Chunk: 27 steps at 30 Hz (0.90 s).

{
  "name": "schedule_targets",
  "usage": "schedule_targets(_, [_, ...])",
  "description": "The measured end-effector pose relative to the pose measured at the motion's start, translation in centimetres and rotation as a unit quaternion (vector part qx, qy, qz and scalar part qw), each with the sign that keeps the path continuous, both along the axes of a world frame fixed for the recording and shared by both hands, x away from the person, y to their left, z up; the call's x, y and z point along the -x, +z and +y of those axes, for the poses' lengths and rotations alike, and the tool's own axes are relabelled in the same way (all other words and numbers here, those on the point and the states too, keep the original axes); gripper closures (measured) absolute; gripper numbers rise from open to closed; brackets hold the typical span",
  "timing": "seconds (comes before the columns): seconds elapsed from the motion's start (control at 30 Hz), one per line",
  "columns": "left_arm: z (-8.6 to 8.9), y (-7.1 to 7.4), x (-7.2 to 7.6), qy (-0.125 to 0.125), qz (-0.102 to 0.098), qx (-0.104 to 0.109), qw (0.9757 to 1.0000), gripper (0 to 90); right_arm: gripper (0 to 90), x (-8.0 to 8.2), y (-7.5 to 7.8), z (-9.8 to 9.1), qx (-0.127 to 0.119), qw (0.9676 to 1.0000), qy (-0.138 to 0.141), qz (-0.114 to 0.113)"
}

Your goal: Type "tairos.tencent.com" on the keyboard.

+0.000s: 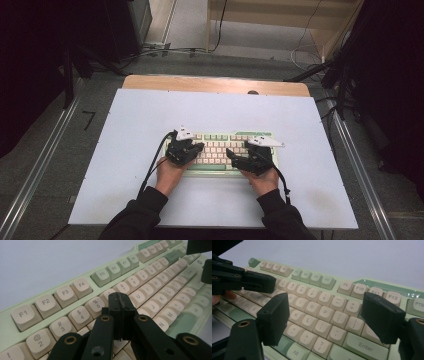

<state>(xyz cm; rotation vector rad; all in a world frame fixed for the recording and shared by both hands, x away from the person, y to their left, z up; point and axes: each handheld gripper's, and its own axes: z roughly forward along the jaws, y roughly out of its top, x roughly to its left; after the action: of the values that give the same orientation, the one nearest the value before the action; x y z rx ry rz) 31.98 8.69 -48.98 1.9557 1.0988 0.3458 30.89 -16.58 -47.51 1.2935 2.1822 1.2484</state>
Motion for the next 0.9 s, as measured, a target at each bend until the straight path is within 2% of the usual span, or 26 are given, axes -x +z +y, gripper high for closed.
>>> schedule_targets(0.13, [-0.3, 0.0, -0.1, -0.002, 0.007, -0.011, 0.9999, 90.0, 21.3, 0.1, 0.0, -0.3, 0.0, 1.0, -0.004, 0.0])
schedule_targets(0.3, [-0.2, -0.1, -0.1, -0.005, 0.01, -0.008, 0.9999, 90.0, 21.3, 0.1, 0.0, -0.3, -0.001, 1.0, -0.004, 0.001])
schedule_targets(0.4, [-0.1, 0.3, 0.0, -0.005, 0.004, 0.005, 1.0, 90.0, 21.3, 0.1, 0.0, -0.3, -0.001, 1.0, -0.003, 0.0])
schedule_targets(0.63, [0.5, 1.2, 0.5, -0.004, -0.001, 0.043, 0.9991, 71.4, 21.3, 0.1, 0.1, -0.2, -0.002, 1.0, -0.001, -0.001])
schedule_targets(0.73, [0.8, 1.5, 0.7, 0.005, -0.009, 0.048, 0.9988, 60.9, 21.3, 0.1, 0.1, -0.2, -0.001, 1.0, -0.001, 0.0])
schedule_targets(0.83, [1.3, 1.5, 0.8, 0.013, -0.006, 0.055, 0.9984, 54.5, 21.3, 0.0, 0.0, -0.1, 0.0, 1.0, 0.0, 0.0])
schedule_targets(0.9, [1.7, 1.4, 0.8, 0.019, -0.004, 0.061, 0.998, 53.3, 21.4, 0.0, 0.0, -0.1, 0.001, 1.0, 0.001, 0.0])
